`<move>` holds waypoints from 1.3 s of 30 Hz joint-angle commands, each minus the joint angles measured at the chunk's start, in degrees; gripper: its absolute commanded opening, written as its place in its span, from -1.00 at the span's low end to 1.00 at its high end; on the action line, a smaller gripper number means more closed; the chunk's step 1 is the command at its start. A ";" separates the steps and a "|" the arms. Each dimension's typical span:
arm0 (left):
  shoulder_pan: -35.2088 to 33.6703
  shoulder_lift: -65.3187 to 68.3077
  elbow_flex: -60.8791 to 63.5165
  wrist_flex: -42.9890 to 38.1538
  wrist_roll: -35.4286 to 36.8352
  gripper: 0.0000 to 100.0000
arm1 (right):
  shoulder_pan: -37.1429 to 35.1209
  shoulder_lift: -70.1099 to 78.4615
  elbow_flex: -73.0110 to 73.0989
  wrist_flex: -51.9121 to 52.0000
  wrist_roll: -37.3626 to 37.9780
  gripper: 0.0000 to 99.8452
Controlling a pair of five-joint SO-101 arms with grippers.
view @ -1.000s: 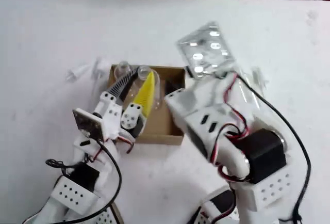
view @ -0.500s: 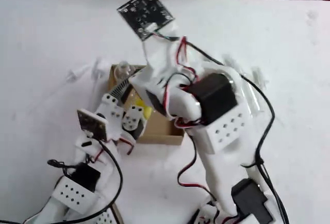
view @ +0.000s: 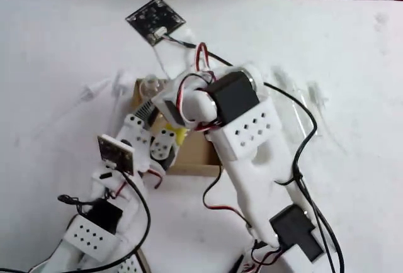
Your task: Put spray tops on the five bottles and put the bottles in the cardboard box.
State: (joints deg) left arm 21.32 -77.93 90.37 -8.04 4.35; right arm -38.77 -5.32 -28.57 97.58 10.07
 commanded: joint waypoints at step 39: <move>0.48 -0.13 -0.70 -1.93 -0.79 -0.91 | -0.22 2.07 0.26 -0.31 2.20 -0.97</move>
State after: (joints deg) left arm 21.23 -77.93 90.46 -8.04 4.53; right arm -38.42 -2.86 -27.78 97.58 11.56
